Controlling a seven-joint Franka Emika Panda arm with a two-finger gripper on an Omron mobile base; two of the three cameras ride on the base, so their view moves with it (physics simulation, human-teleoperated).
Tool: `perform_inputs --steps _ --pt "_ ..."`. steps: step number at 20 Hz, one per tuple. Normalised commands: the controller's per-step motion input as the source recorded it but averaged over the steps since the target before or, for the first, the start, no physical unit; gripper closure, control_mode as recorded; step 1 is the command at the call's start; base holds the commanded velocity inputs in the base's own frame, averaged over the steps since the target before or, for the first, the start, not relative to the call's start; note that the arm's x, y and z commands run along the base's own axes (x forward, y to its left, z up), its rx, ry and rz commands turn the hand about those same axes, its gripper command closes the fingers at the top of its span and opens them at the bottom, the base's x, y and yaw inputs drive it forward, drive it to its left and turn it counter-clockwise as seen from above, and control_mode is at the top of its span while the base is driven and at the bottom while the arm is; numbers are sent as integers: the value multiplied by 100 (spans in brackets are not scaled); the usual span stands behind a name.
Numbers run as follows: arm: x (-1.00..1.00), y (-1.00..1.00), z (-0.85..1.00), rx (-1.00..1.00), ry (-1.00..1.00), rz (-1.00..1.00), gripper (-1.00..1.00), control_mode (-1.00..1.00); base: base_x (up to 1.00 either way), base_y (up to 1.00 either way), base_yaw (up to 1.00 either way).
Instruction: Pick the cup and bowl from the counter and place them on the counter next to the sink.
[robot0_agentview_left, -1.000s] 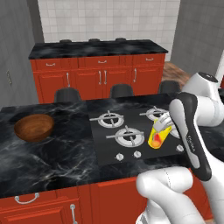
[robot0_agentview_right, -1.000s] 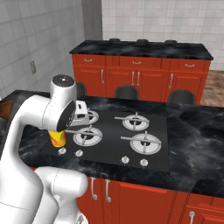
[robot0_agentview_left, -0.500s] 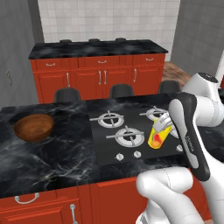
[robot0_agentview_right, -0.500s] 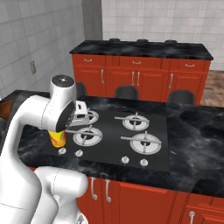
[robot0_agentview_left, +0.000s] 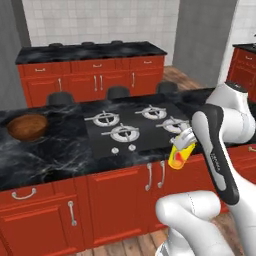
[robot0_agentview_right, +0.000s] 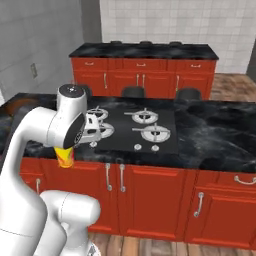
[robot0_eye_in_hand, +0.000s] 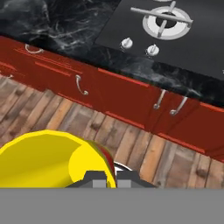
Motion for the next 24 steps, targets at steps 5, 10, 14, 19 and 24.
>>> perform_inputs --steps 5,10,14,19,24 --pt "0 0 0 0 0 0 100 100 -57 -18 -55" --pt "0 0 0 0 0 0 100 100 -14 -19 -69" --pt "0 0 0 0 0 0 100 100 -9 -12 -71" --pt "0 0 0 0 0 0 100 100 -1 -16 -73" --pt "0 0 0 0 0 0 100 100 0 -23 -73"
